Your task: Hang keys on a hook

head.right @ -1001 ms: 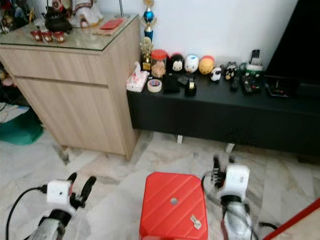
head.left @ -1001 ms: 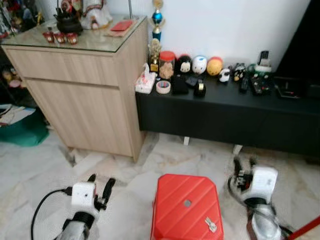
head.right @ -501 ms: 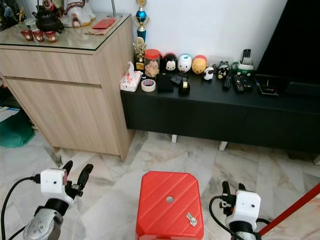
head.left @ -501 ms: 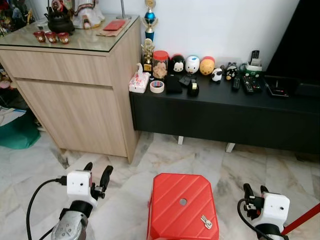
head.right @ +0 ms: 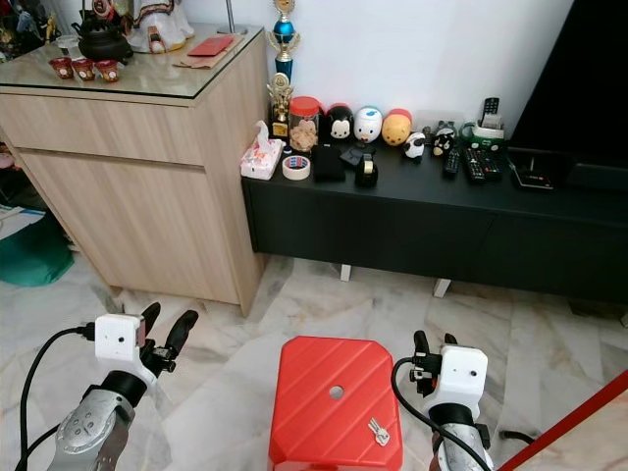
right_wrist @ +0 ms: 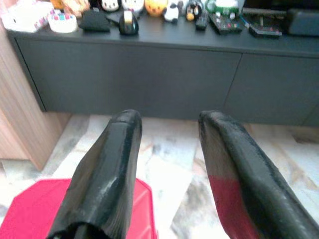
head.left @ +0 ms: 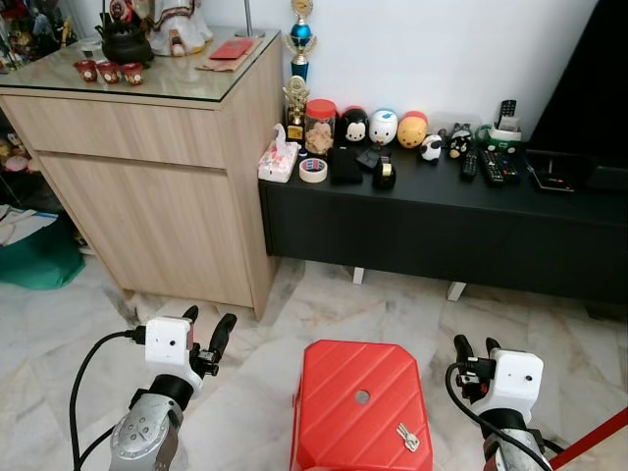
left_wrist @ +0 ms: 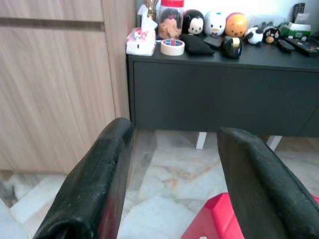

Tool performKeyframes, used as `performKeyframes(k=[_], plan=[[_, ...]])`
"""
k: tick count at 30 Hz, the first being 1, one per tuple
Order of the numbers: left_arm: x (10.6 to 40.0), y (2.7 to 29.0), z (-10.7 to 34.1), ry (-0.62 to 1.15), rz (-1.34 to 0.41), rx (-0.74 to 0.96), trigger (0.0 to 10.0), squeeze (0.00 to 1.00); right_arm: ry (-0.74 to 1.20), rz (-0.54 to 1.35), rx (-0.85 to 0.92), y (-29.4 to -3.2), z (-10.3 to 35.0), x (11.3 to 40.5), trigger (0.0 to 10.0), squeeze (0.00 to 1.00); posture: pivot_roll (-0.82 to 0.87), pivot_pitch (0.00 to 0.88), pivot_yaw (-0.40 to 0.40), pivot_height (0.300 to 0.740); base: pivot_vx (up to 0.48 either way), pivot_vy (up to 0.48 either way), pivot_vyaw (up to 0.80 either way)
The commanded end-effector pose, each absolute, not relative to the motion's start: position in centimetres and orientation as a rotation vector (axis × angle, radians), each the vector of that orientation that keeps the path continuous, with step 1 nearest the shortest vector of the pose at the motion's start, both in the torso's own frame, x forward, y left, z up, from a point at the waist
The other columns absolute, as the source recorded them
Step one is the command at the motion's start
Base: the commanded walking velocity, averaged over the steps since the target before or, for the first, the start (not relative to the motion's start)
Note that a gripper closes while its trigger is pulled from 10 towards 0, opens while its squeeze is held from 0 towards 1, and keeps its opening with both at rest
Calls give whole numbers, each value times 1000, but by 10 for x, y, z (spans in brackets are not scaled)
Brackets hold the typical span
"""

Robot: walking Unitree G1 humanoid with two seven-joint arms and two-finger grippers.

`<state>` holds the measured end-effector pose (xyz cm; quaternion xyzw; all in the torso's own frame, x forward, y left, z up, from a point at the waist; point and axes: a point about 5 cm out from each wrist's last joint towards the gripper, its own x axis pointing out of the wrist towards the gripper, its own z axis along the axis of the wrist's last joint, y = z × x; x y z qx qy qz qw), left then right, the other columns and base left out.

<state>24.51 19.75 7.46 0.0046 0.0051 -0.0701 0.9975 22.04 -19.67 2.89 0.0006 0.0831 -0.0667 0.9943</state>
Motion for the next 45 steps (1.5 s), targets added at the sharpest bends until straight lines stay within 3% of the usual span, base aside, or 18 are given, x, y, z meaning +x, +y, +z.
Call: performKeyframes(k=[1,17,35,45], plan=[[247,195,74,25,-152,7,10000,0,221,-138,-4,-197,22,219,10000,0,16,0,-30,735,0,0,0],[248,200,73,35,-121,24,10000,0,264,-87,-5,-190,14,221,10000,0,17,0,-24,646,0,0,0],[252,199,68,70,-108,42,10000,0,317,-37,-20,-187,4,223,10000,0,9,0,-14,646,0,0,0],[255,196,67,73,-118,40,10000,0,295,17,12,-180,6,225,10000,0,8,0,-13,621,0,0,0]])
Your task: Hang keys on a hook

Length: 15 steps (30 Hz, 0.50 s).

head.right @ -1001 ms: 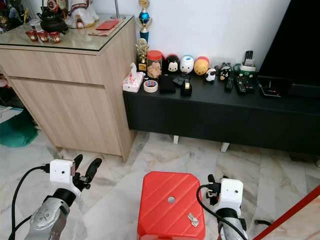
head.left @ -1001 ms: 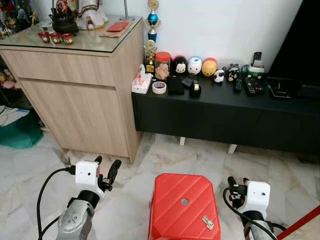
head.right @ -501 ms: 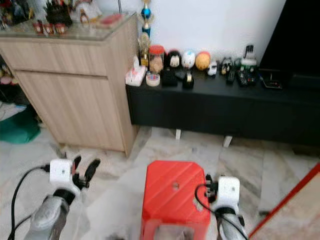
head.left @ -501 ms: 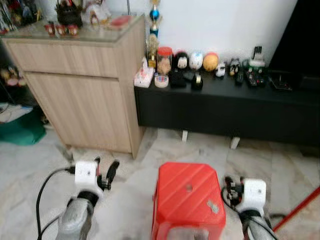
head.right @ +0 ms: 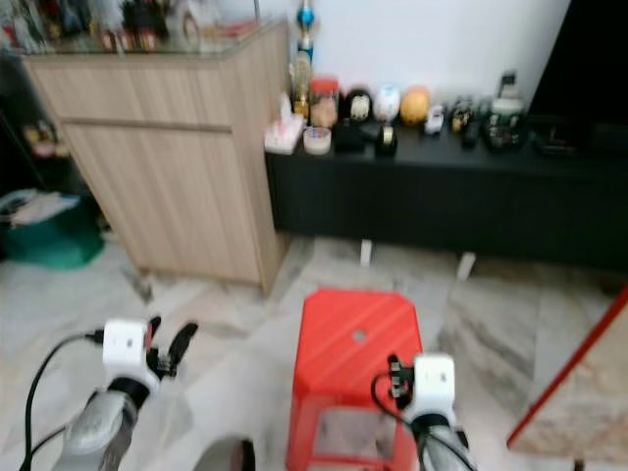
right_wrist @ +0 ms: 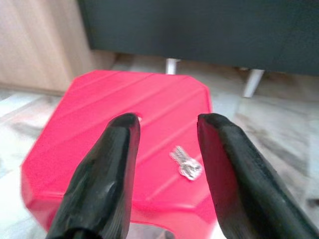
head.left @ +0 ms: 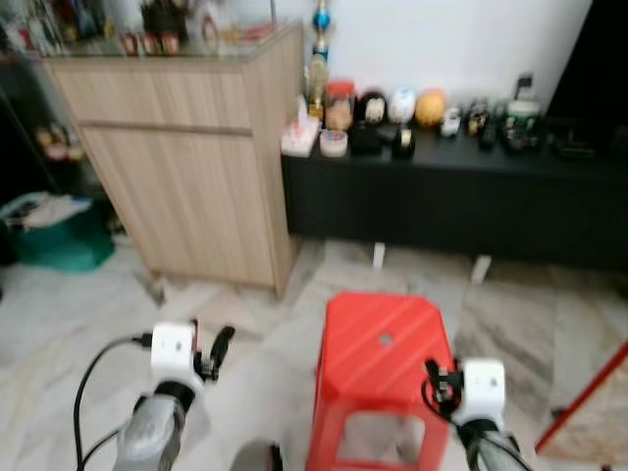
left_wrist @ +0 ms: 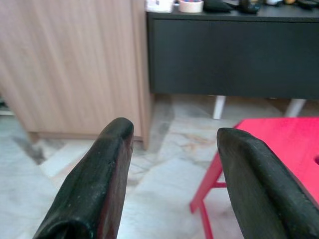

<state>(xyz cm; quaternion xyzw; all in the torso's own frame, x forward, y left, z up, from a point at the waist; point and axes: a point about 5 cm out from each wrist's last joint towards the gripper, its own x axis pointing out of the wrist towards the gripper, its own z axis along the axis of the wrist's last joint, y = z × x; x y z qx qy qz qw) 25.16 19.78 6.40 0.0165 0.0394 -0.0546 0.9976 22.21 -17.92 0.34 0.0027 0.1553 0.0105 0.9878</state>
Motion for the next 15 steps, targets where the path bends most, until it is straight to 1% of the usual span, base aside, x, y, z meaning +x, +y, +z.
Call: performKeyframes(k=[1,12,15], plan=[[255,196,67,74,-119,39,10000,0,295,19,12,-180,6,225,10000,0,9,0,-12,621,0,0,0],[257,193,67,75,-127,35,10000,0,329,33,-6,-183,-2,223,10000,0,11,0,-15,621,0,0,0],[258,193,67,76,-134,43,10000,0,304,20,-18,-184,1,224,10000,0,18,0,-18,621,0,0,571]])
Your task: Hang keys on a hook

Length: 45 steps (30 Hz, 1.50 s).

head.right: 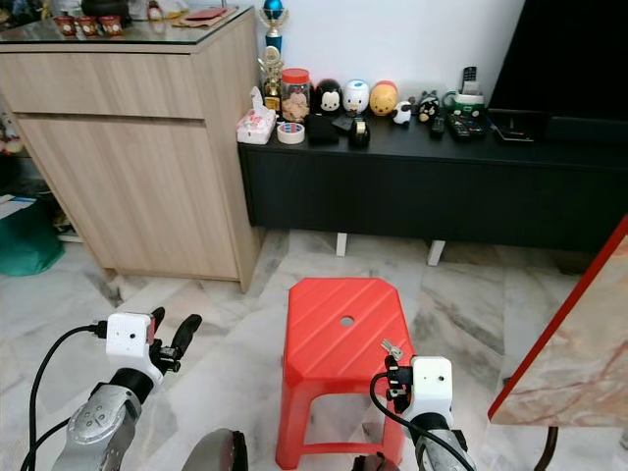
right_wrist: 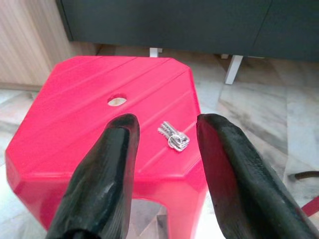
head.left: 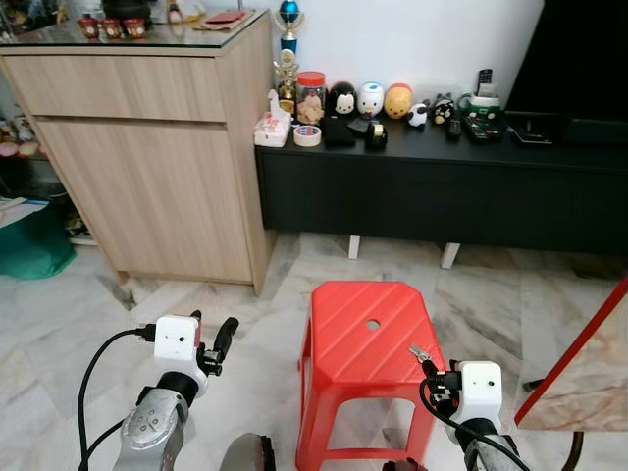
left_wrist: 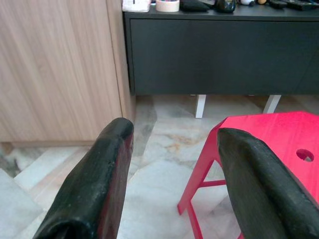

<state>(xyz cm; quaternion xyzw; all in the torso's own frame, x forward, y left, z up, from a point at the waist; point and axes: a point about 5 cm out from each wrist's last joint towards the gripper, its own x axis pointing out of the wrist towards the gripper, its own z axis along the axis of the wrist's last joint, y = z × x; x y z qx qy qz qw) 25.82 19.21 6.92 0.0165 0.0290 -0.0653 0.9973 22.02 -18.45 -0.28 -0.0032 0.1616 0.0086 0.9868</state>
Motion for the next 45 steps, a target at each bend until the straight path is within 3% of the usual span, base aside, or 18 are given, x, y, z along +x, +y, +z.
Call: performKeyframes(k=[1,18,45], plan=[[259,193,67,76,-134,45,10000,0,293,17,-20,-184,2,225,10000,0,17,0,-17,621,0,0,800],[260,192,69,71,-138,56,10000,0,293,7,10,-182,0,230,10000,0,19,0,-12,621,0,0,94],[261,192,71,58,-161,55,10000,0,330,-21,38,-182,-8,229,10000,0,22,0,-1,621,287,0,24]])
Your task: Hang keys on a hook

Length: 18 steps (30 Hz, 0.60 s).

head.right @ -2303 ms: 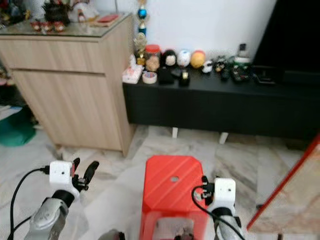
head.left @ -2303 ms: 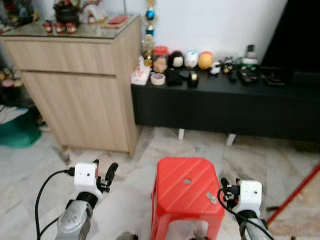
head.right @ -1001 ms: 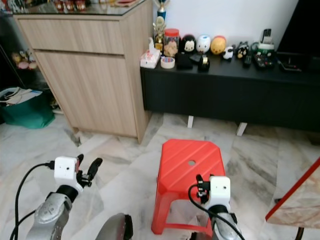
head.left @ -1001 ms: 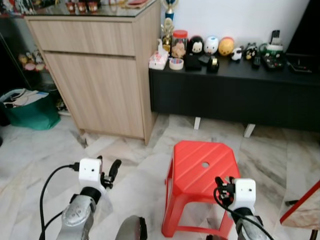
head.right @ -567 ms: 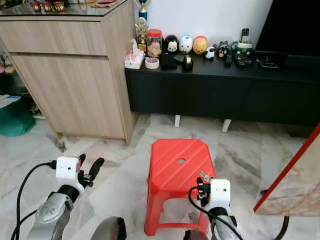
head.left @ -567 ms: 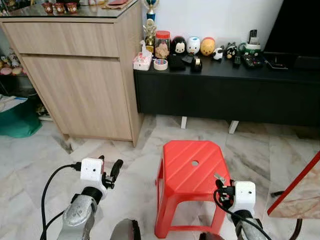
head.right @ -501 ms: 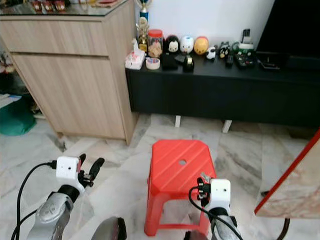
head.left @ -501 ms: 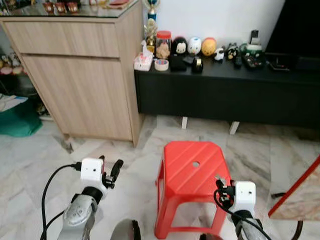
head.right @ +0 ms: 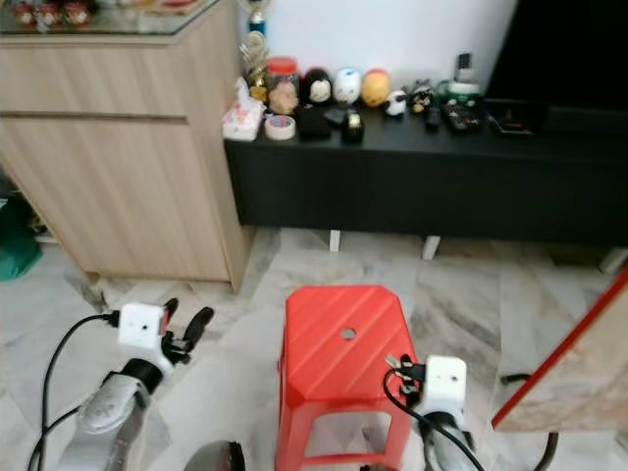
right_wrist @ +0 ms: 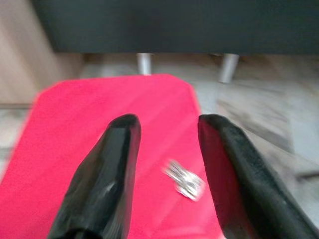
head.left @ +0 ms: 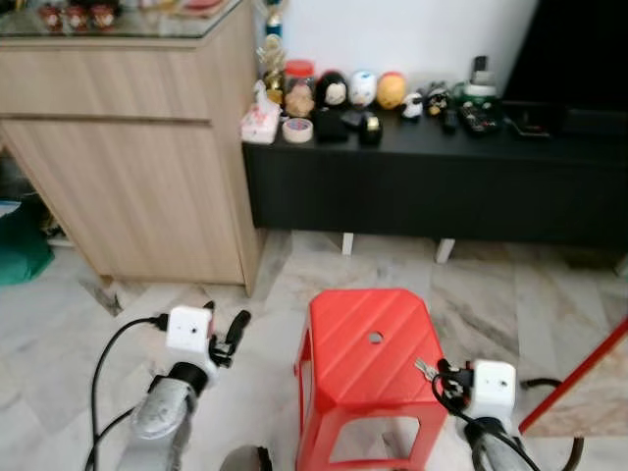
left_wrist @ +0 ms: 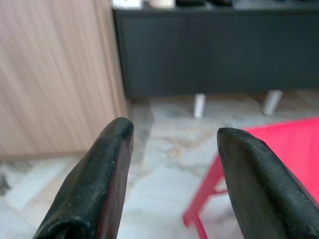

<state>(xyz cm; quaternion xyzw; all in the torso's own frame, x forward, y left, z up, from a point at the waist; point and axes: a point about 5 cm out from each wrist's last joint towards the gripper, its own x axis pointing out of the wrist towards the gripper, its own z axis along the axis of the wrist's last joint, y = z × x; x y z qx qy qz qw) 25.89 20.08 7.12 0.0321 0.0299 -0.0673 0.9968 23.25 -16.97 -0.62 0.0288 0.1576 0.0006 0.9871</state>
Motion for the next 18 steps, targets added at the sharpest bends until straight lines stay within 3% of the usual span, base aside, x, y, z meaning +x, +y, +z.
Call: performKeyframes(k=[1,6,18], plan=[[261,192,71,58,-161,55,10000,0,331,-20,38,-182,-9,229,10000,0,22,0,-1,621,300,0,656],[261,190,72,52,-170,49,10000,0,331,-25,43,-182,-9,229,10000,0,21,0,0,621,58,0,760],[260,185,70,64,-199,35,10000,0,366,-107,86,-193,-15,231,10000,0,18,0,3,621,0,0,0]])
